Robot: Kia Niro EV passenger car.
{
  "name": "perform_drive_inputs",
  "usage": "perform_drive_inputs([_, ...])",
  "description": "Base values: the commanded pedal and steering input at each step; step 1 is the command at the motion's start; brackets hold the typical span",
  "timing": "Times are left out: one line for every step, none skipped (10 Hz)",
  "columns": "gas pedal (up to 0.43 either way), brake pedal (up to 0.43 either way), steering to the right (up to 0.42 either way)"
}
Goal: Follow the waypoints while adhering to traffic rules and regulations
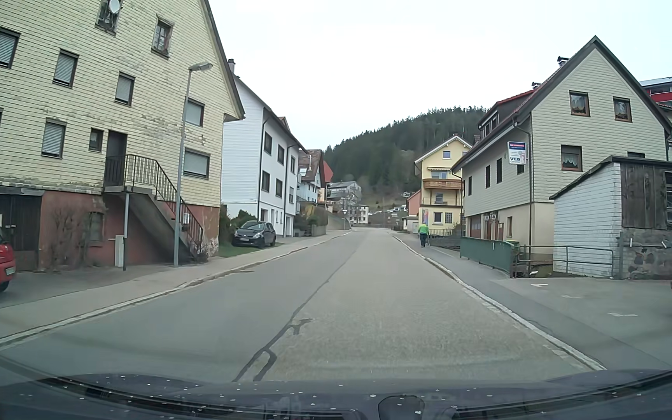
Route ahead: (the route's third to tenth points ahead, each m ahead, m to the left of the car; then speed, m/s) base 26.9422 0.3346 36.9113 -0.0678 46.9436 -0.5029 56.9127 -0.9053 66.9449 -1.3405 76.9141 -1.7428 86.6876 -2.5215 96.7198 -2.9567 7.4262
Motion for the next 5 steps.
perform_drive_inputs([0.15, 0.0, 0.012])
perform_drive_inputs([0.15, 0.0, 0.012])
perform_drive_inputs([0.15, 0.0, 0.012])
perform_drive_inputs([0.15, 0.0, 0.012])
perform_drive_inputs([0.15, 0.0, 0.012])
